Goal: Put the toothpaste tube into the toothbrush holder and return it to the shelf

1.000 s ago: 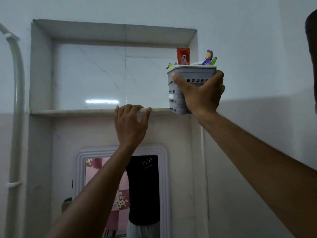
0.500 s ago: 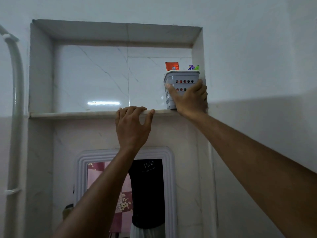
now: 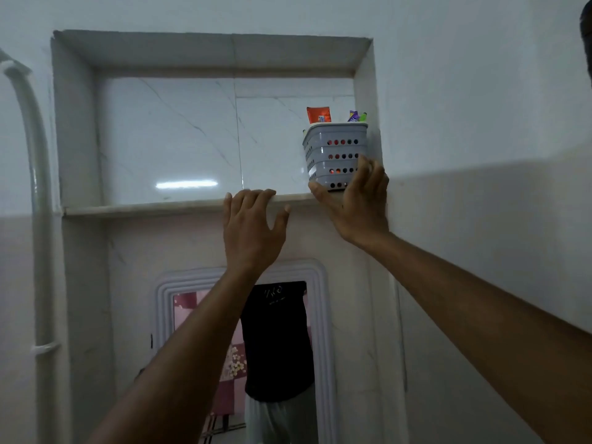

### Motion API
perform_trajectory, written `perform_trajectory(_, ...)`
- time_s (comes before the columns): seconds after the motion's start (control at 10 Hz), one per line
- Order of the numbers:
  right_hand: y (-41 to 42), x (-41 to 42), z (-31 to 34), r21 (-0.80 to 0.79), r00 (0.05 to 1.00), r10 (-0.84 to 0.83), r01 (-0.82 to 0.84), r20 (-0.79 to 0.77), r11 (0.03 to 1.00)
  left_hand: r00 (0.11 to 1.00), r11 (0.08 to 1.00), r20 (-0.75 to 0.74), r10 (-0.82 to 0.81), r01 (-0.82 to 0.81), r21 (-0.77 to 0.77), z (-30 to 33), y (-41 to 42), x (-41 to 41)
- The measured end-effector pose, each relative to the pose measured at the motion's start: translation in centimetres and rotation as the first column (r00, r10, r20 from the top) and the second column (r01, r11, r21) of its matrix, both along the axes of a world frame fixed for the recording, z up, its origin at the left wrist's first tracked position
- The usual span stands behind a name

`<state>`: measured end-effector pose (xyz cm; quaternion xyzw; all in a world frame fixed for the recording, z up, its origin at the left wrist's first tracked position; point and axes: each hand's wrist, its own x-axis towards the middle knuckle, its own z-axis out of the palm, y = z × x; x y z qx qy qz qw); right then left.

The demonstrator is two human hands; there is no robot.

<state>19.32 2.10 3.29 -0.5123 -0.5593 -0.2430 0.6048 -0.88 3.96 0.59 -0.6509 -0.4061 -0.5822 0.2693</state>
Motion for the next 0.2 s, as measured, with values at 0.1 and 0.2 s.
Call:
perform_trajectory(0.1, -1.9, -0.2, -2.6, 0.15, 0.997, 0.041, -0.052, 0.071, 0.987, 0.996, 0.998, -0.068, -0.055, 0.053, -0.023, -0.8, -0.6, -1.5)
perform_trajectory(0.2, -3.5, -0.8, -4.6, 0.147, 0.983, 0.149, -0.165, 0.111, 0.975, 0.994, 0.995, -0.059, -0.095, 0.095, -0.01, -1.8, -1.5, -2.9)
